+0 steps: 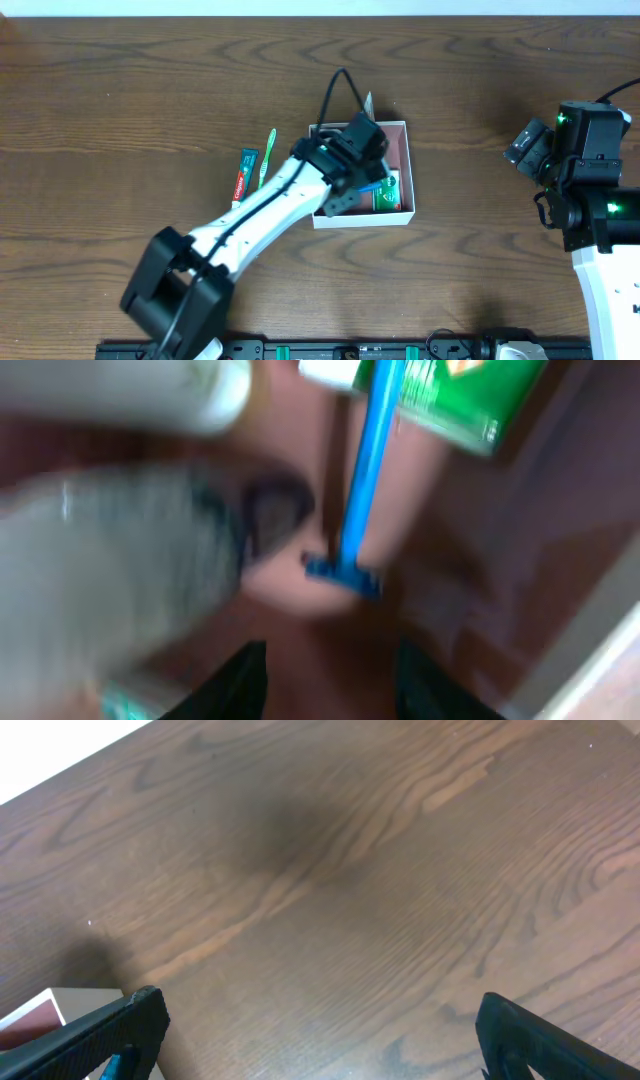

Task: Pack container
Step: 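Carry the razor into the box and release it, then grasp the Colgate toothpaste tube with the left gripper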

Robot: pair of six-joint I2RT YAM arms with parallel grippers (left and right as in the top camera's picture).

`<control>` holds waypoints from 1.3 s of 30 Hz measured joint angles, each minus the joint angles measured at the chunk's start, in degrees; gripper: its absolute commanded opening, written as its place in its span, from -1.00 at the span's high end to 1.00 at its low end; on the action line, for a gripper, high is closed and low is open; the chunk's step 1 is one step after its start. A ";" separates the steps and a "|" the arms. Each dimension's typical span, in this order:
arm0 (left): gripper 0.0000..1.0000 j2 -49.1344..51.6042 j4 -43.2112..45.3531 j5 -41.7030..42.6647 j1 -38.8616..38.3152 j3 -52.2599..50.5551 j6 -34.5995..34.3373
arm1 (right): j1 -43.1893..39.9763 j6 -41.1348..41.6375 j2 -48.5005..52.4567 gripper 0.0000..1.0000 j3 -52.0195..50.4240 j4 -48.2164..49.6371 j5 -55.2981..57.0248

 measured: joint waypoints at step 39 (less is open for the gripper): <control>0.17 16.61 -2.60 8.59 35.74 2.56 -19.61 | 0.00 0.00 0.02 -0.98 0.00 -0.02 -0.02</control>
